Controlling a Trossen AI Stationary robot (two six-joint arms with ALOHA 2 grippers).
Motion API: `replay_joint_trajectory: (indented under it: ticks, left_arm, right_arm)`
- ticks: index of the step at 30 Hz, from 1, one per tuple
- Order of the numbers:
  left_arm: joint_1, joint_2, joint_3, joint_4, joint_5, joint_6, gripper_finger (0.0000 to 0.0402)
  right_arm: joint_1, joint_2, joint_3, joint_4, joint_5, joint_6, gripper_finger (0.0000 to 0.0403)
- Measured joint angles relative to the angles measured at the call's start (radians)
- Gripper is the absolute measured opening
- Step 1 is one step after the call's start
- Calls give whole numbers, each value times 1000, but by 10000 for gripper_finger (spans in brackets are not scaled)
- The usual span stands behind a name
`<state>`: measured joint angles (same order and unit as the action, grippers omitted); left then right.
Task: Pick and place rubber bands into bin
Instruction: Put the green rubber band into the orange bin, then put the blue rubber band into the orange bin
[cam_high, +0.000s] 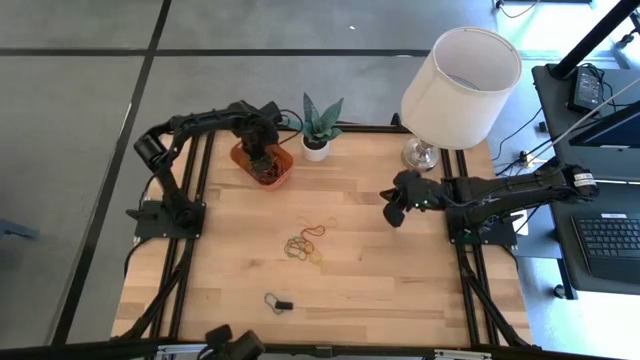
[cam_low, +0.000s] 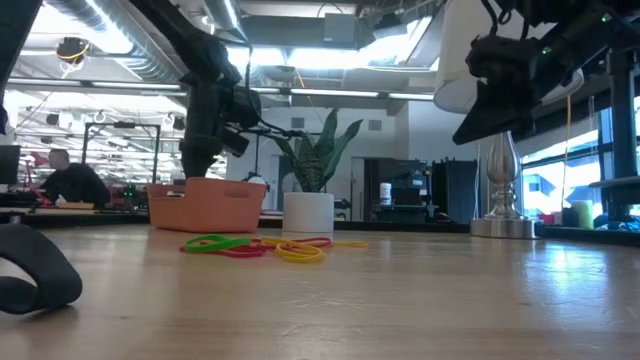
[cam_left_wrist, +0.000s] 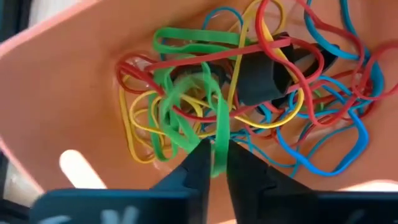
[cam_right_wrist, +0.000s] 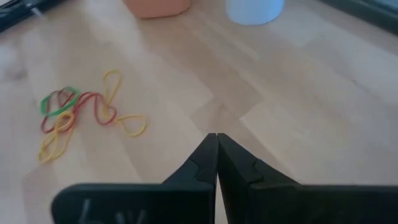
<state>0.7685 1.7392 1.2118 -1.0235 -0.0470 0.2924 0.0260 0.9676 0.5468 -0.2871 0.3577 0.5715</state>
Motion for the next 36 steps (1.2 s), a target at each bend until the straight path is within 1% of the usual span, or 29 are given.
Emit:
replay_joint_trajectory:
  ticks: [5, 9, 12, 15, 19, 22, 25, 26, 31, 33, 36]
  left_arm:
    - [0, -32, 0, 0, -36, 1, 95]
    - [0, -80, 0, -3, -59, -17, 122]
    - [-2, -138, 0, -16, -86, -75, 125]
    - [-19, -205, 0, -51, -93, -127, 118]
    - [-91, -295, 0, -126, -93, -227, 97]
    - [-207, -350, 0, -165, -92, -307, 65]
    - [-372, -386, 0, -174, -103, -392, 19]
    - [-434, -394, 0, -174, -114, -424, 10]
    - [-764, -403, 1, -173, -167, -571, 1]
    - [-896, -399, 1, -167, -200, -653, 2]
    - [-1065, -381, 1, -128, -231, -769, 3]
  right_arm:
    - [-23, 0, 0, 0, 16, -3, 14]
    - [-34, 0, 0, 0, 16, -4, 14]
    - [-36, 0, 0, 0, 16, -5, 14]
    - [-36, 0, 0, 0, 16, -6, 14]
    - [-36, 0, 0, 0, 16, -7, 14]
    - [-36, 0, 0, 0, 15, -5, 14]
    - [-36, 0, 0, -1, 5, -8, 14]
    - [-36, 0, 0, -1, -3, -13, 14]
    - [-36, 0, 0, -1, -39, -39, 14]
    - [-35, 0, 0, -1, -46, -56, 14]
    - [-34, 0, 0, -1, -48, -82, 14]
